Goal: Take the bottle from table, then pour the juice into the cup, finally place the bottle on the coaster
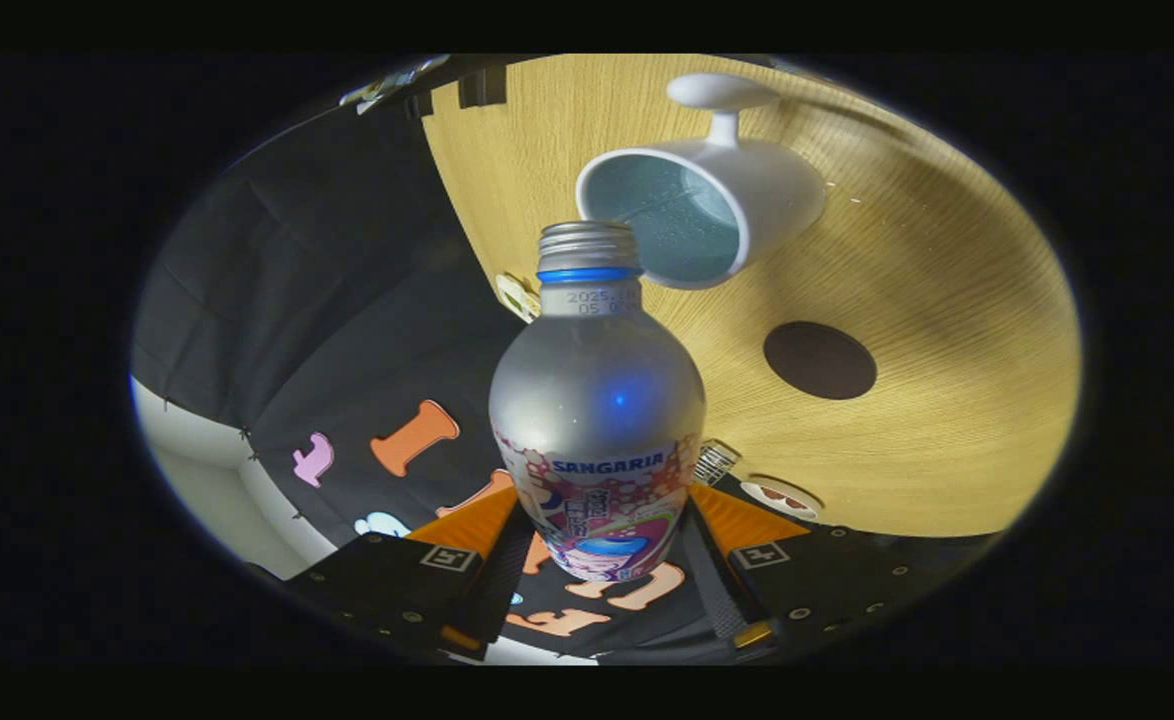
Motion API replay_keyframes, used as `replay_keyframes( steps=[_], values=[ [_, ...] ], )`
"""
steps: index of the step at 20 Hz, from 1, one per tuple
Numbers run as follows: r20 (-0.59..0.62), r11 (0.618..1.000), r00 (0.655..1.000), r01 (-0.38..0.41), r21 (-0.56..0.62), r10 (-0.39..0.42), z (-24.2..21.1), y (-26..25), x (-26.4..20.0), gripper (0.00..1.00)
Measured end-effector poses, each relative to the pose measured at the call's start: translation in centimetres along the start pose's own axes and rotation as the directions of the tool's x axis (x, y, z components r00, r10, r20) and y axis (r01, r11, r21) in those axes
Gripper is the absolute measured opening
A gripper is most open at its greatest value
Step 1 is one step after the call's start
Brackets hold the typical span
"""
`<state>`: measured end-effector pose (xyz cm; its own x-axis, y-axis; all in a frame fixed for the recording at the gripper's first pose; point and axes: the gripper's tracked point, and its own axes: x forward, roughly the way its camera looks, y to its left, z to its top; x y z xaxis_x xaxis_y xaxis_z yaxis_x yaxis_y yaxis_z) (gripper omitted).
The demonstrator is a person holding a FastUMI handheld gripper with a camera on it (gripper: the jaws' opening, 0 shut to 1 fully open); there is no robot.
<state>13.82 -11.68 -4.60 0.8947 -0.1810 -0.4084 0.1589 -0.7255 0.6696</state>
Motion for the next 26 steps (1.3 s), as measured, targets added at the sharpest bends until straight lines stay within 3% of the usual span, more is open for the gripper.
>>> replay_keyframes(
  steps=[16,22,26],
  values=[
    [0.003,0.998,1.0,-0.027,0.049,0.027,-0.2,0.6,-0.1,0.77],
    [0.024,1.0,1.0,-0.012,-0.009,0.012,0.2,0.0,0.2,0.77],
    [0.047,0.986,0.998,0.036,-0.165,-0.029,0.4,-2.4,0.5,0.77]
  ],
)
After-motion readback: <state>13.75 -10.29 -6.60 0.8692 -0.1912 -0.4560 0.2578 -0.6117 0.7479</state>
